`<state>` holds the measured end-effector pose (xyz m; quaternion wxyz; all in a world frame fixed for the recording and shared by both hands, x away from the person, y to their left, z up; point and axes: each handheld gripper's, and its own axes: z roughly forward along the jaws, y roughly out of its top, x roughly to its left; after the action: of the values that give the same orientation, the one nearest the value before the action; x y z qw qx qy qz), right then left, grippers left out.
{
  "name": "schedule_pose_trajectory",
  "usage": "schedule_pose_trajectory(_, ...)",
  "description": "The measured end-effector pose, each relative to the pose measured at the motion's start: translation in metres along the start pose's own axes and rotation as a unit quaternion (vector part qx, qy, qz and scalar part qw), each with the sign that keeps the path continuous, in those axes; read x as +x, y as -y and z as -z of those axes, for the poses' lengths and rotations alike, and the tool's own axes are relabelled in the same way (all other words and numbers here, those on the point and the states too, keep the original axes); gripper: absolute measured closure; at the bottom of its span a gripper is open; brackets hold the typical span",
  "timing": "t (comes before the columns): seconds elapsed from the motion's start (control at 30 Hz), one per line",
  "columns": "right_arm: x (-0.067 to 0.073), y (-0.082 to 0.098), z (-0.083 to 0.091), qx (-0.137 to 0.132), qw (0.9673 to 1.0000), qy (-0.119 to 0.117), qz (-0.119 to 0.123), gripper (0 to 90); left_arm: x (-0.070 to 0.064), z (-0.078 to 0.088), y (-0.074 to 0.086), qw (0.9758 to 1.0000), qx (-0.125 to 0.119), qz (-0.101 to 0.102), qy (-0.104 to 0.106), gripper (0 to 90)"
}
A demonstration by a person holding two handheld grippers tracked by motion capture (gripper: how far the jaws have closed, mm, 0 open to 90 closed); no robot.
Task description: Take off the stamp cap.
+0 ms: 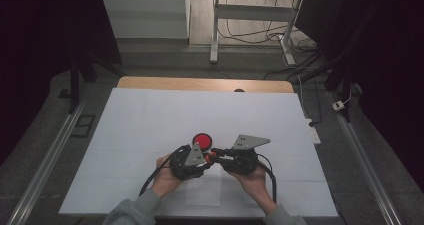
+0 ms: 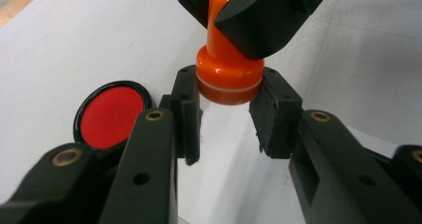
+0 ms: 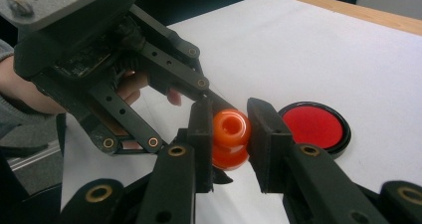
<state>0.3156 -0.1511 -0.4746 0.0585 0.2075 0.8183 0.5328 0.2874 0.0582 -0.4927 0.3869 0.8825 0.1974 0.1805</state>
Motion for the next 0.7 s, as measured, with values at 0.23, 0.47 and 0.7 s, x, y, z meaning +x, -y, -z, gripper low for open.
schedule_pose_trajectory(0.23, 0.0028, -0.0003, -0.0001, 0.002, 0.9999, 0.01, 0.01, 73.7, -0.0011, -0.0012, 0.0009, 1.0, -0.001, -0.002, -0.005, 65.8)
schedule_pose_trajectory(0.47, 0.0029, 0.0008, -0.0009, 0.004, 0.9999, 0.012, 0.006, 73.9, 0.0, -0.0027, 0.0026, 1.0, -0.003, 0.003, 0.002, 65.8)
schedule_pose_trajectory(0.7, 0.002, 0.0024, -0.0002, -0.003, 0.9999, 0.01, 0.003, 74.0, -0.0016, -0.0036, 0.004, 1.0, -0.007, -0.003, -0.003, 65.9)
